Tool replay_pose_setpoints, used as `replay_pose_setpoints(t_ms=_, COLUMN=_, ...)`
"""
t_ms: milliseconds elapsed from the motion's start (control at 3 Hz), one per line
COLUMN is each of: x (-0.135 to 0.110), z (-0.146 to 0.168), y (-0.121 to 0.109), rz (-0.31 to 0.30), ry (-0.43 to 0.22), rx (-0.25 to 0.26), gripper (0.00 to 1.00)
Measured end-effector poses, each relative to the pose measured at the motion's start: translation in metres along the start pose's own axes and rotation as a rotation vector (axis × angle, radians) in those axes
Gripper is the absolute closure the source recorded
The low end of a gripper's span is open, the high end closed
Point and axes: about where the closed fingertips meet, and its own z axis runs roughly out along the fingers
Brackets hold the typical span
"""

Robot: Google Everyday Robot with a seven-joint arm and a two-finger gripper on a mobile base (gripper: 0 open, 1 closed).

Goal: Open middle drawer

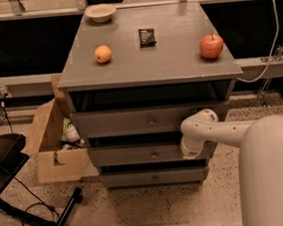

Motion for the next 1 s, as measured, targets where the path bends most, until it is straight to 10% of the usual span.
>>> replay_pose_setpoints(t_ms=667, x=0.0, z=-0.0001, y=0.0, rz=0.0, ry=0.0, rx=0.0, gripper=1.0)
replay_pose_setpoints(t_ms=1000, x=0.0, z=-0.0001, y=0.0, rz=0.0, ry=0.0, rx=0.0, gripper=0.82)
